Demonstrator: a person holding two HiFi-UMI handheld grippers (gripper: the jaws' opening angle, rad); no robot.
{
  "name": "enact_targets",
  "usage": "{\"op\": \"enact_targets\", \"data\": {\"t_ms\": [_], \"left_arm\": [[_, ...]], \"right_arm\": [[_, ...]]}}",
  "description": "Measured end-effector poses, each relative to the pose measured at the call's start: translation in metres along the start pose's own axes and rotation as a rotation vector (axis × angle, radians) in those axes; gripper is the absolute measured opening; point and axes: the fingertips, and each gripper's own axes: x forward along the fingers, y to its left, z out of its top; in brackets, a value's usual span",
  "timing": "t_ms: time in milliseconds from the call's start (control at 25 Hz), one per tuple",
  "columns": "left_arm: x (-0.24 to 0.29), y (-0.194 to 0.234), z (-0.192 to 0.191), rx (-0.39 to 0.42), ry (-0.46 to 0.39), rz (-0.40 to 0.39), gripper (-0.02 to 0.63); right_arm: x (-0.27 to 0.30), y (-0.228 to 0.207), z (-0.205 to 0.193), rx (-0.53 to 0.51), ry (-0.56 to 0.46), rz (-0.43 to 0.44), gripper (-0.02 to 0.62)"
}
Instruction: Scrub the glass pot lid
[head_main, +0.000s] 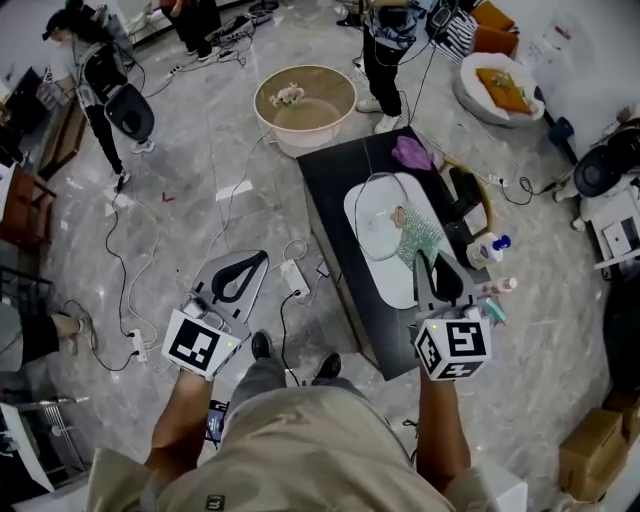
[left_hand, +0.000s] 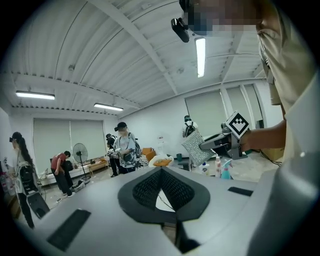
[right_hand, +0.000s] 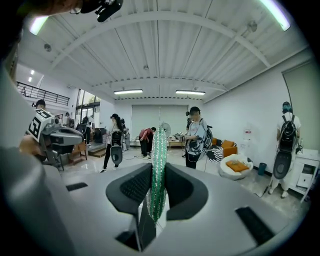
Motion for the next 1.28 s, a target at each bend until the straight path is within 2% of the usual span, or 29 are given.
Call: {"op": "enact_targets", "data": {"t_ms": [160,360,600,760,1000,1200,1280], "left_arm": [[0.027,0.007,0.004,0.017,-0.01,-0.078,0.014],[0.061,0.037,0.013,0.037,-0.074,-0.196,0.014],[0.079,0.091,0.03,0.041,-0.122,-0.323,0.014],[0.085,0.129,0.027,0.043,-0.146,-0.387,0.014],[0.091,0.163,0.022,0.019,-0.188,-0.469,0.014],[0.097,0.18,0.021,0.015,-0.268,-0.491,0.014],[0.099,0.182,0.013,0.0,-0.237,-0.493,0.014]], "right_arm": [[0.0,-0.014,-0.004,0.019,0.011,-0.075,0.08],[0.004,-0.016,0.004,0.028,0.025,-0.202,0.08],[0.013,0.004,0.022,0.034,0.042,-0.354,0.078],[0.031,0.028,0.034,0.037,0.042,-0.431,0.08],[0.046,0.059,0.036,0.028,0.087,-0.506,0.08],[0.058,0.065,0.018,0.036,0.153,-0.534,0.08],[0.064,0.063,0.01,0.042,0.175,-0.537,0.08]]}}
